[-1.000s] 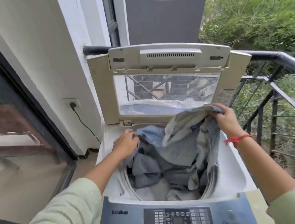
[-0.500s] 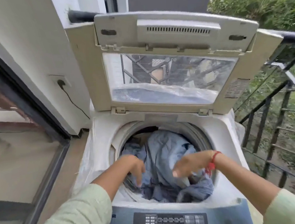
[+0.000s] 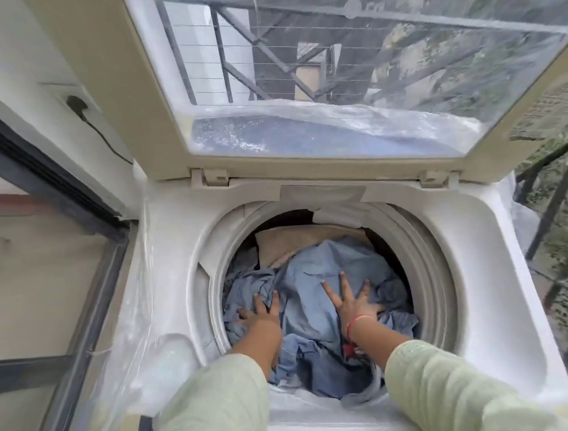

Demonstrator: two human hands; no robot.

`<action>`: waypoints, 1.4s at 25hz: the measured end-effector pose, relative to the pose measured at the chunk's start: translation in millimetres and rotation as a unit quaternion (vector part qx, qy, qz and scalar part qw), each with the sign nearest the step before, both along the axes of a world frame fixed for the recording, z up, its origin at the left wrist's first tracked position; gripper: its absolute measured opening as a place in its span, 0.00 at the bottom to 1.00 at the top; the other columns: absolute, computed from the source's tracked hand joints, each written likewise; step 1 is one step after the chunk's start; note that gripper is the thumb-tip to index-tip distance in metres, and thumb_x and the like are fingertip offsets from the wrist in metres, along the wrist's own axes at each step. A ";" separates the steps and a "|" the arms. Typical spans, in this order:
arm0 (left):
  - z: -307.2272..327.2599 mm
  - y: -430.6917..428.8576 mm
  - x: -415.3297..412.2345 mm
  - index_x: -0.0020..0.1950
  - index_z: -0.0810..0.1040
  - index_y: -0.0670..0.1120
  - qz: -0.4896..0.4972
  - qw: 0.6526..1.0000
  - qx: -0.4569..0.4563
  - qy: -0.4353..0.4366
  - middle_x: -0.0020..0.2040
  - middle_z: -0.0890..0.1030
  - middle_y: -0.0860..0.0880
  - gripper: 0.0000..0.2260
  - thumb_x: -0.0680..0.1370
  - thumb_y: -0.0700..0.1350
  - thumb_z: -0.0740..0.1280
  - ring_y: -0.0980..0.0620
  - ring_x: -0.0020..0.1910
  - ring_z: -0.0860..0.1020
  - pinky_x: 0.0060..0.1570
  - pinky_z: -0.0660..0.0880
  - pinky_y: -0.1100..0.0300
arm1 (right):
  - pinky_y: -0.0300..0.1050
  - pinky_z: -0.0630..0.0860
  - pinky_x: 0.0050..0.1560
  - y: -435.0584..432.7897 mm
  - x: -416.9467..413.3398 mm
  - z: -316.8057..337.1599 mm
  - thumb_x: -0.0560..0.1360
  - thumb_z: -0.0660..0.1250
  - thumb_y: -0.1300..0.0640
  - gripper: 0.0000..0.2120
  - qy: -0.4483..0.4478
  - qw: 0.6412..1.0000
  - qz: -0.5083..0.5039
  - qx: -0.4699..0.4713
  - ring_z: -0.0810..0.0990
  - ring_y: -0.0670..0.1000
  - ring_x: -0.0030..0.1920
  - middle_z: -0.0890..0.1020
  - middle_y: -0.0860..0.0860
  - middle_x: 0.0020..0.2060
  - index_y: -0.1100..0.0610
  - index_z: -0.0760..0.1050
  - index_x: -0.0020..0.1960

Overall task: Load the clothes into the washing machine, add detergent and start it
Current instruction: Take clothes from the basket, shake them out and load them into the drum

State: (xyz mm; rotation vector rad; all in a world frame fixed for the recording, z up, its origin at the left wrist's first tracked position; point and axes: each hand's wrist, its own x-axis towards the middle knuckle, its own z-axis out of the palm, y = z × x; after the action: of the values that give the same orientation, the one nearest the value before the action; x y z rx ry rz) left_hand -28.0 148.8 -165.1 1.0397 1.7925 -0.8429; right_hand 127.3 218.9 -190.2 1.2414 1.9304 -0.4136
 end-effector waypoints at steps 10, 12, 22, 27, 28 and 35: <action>155.7 -13.0 -49.4 0.77 0.40 0.53 -0.082 0.925 0.368 -0.045 0.78 0.49 0.44 0.51 0.68 0.54 0.75 0.43 0.76 0.47 0.72 0.51 0.40 | 0.44 0.72 0.59 5.5 -43.8 148.0 0.72 0.71 0.56 0.29 0.304 0.935 -0.178 -0.041 0.72 0.53 0.66 0.72 0.54 0.67 0.56 0.65 0.71; 197.0 -71.6 -72.6 0.77 0.44 0.55 -0.018 0.844 0.532 -0.066 0.77 0.54 0.47 0.44 0.71 0.56 0.71 0.46 0.77 0.49 0.73 0.49 0.45 | 0.38 0.72 0.55 -47.7 -65.3 209.5 0.75 0.69 0.56 0.20 0.485 0.847 -0.214 -0.049 0.74 0.49 0.64 0.76 0.50 0.63 0.53 0.71 0.66; 88.2 -515.6 -212.3 0.78 0.49 0.48 0.321 0.806 0.492 0.067 0.69 0.66 0.40 0.41 0.72 0.56 0.68 0.37 0.65 0.70 0.58 0.72 0.45 | 0.37 0.76 0.42 -356.7 -217.0 192.6 0.76 0.66 0.63 0.07 0.561 0.749 -0.199 -0.289 0.81 0.43 0.42 0.83 0.46 0.41 0.59 0.78 0.53; 16.7 -620.8 -209.1 0.77 0.54 0.48 0.382 0.864 0.326 0.038 0.68 0.68 0.42 0.37 0.73 0.53 0.69 0.41 0.65 0.70 0.61 0.71 0.49 | 0.34 0.70 0.29 -405.7 -267.7 54.4 0.76 0.63 0.67 0.05 0.412 0.828 -0.313 -0.218 0.74 0.49 0.35 0.77 0.50 0.34 0.60 0.75 0.48; 0.5 -623.3 -210.0 0.76 0.57 0.48 0.385 0.869 0.310 0.021 0.67 0.69 0.43 0.34 0.74 0.53 0.68 0.42 0.65 0.70 0.62 0.70 0.50 | 0.36 0.72 0.33 -409.8 -270.2 30.4 0.76 0.63 0.67 0.06 0.375 0.856 -0.298 -0.197 0.74 0.50 0.38 0.77 0.52 0.37 0.60 0.76 0.50; -144.6 -553.4 -221.0 0.66 0.71 0.45 0.284 0.904 0.306 -0.097 0.61 0.71 0.45 0.19 0.76 0.46 0.64 0.45 0.63 0.70 0.58 0.69 0.55 | 0.37 0.69 0.51 -416.7 -263.6 -122.8 0.74 0.65 0.62 0.15 0.175 0.969 -0.086 -0.149 0.76 0.54 0.56 0.77 0.55 0.58 0.59 0.75 0.61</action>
State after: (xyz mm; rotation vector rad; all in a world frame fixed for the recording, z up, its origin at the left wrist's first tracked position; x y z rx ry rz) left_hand -249.0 -404.6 -309.6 0.8462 2.0697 0.1963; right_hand -136.3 -197.8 -313.0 1.1965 1.9572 -1.0336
